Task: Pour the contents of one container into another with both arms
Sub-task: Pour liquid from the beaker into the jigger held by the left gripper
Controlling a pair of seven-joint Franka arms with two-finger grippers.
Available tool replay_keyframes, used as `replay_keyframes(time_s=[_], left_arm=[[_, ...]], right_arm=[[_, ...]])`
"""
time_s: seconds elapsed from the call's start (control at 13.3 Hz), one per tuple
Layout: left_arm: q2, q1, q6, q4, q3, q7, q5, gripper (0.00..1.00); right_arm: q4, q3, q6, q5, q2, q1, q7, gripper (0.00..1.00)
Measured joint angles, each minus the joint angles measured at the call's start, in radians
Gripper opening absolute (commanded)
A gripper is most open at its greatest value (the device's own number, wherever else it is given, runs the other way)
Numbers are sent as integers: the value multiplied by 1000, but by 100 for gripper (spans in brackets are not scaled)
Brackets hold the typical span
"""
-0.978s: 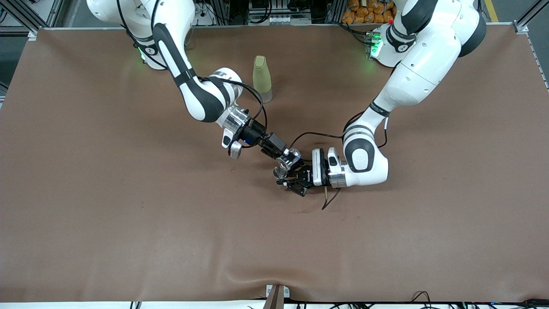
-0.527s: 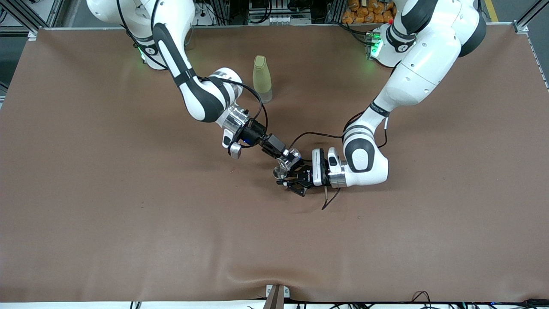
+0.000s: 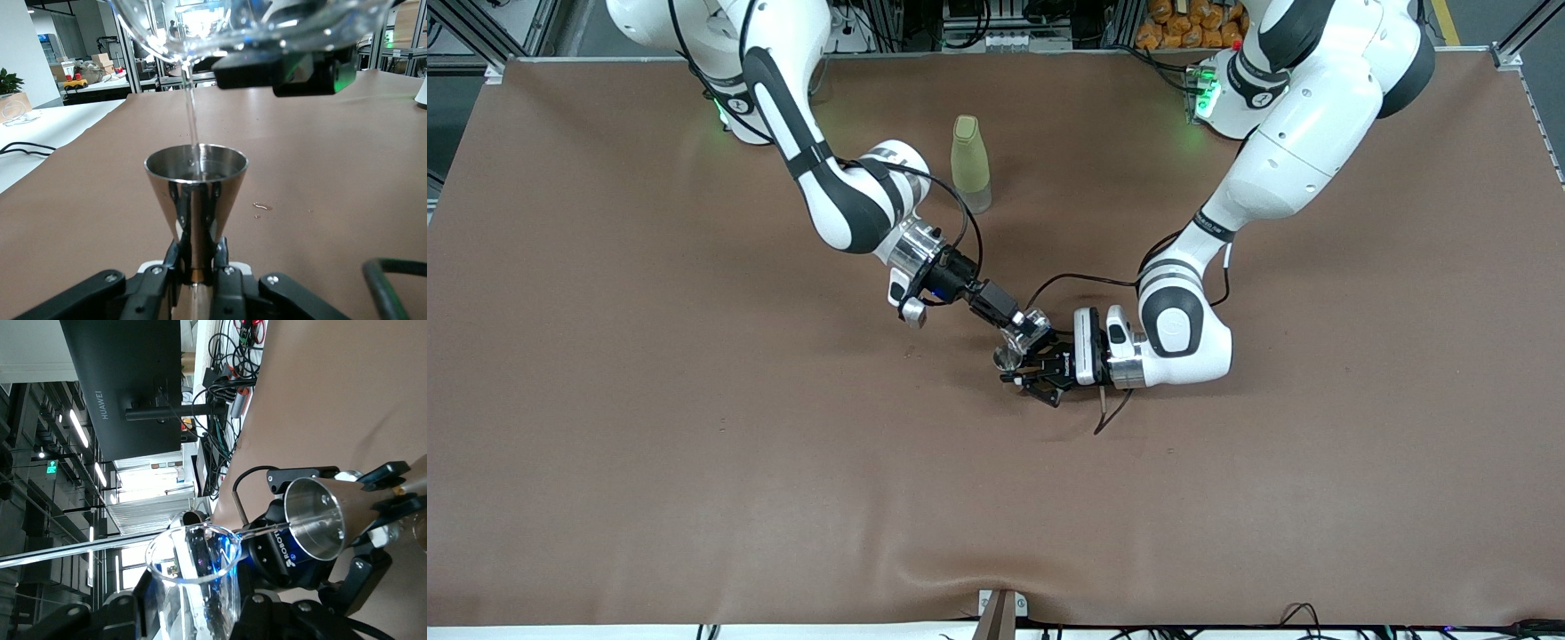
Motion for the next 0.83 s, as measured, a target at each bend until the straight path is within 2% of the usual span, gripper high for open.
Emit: replay_keyframes(time_s=[0.83], left_arm=[[0,0,0,-1,0,0,0,0]], right_arm=[[14,0,46,0,0,0,140,0]])
